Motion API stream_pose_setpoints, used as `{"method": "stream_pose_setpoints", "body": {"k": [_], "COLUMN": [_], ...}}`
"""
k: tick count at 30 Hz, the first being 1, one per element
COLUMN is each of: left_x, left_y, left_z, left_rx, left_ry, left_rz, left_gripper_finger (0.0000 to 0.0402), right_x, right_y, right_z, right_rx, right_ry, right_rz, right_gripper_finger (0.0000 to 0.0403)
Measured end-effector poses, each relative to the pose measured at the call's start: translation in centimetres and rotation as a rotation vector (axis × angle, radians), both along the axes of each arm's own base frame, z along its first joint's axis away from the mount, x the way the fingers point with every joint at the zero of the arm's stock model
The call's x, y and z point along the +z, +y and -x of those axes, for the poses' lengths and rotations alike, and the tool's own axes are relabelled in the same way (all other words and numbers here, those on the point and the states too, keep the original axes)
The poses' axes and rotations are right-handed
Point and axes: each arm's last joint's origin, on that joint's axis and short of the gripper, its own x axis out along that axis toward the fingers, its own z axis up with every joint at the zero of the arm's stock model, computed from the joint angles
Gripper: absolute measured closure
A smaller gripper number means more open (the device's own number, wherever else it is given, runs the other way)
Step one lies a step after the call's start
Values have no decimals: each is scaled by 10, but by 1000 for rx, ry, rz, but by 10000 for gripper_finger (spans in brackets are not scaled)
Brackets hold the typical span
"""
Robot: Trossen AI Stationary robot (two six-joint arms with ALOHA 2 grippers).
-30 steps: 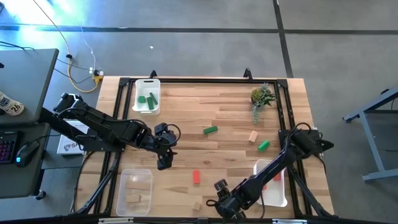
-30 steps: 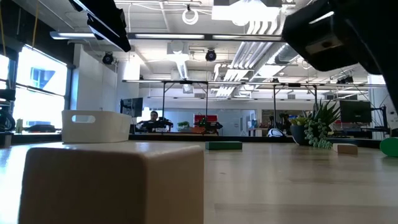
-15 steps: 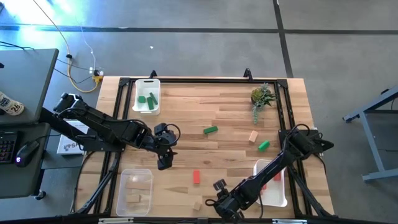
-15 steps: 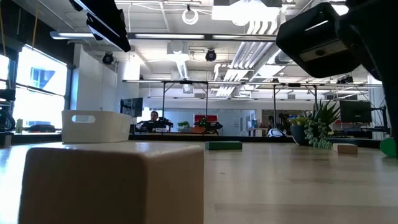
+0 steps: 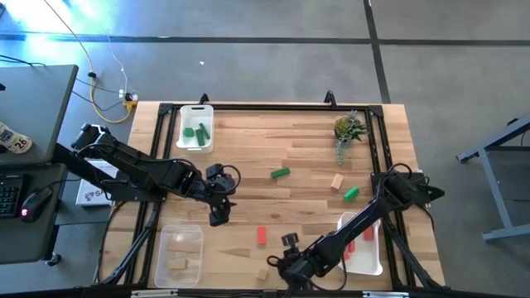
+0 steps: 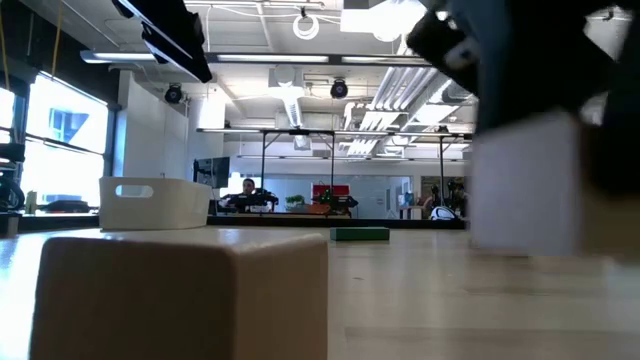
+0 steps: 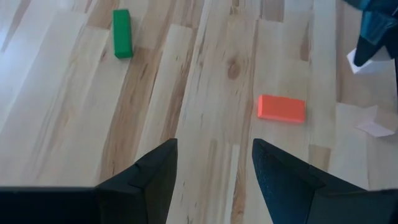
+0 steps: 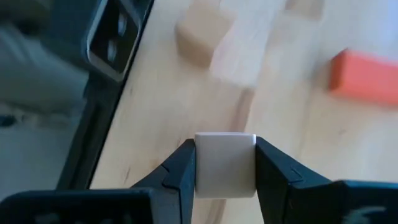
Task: Sort & place blocks by color
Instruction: Put the brown block into the transparent bin
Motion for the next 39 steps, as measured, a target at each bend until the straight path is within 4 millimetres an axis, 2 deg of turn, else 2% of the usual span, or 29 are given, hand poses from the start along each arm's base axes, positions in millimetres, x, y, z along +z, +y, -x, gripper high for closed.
{"method": "stream_pose_setpoints", "body": {"k": [3, 9, 17, 21, 27, 39], "left_x": [1, 7, 19, 27, 35, 63], "left_y": [0, -2, -5, -6, -8, -8], "left_z": [-2, -9, -20, -26, -31, -40], "left_rx": [-30, -121, -268, -318, -354, -342], "left_ry": [-17, -98, -246, -335, -421, -679], "left_rz": [-17, -77, -197, -253, -307, -516], "left_gripper_finger": [206, 206, 206, 206, 206, 206], "right_x": [16, 48, 119, 157, 208, 262], "right_y": [3, 0, -15, -22, -32, -70], "right_z": [-6, -11, -17, -11, -2, 24], "right_rx": [-18, -26, -98, -141, -217, -311], "right_ry": [-58, -98, -167, -226, -349, -494], "right_rz": [21, 172, 347, 430, 456, 433], "right_gripper_finger": [301, 301, 301, 301, 301, 301]}}
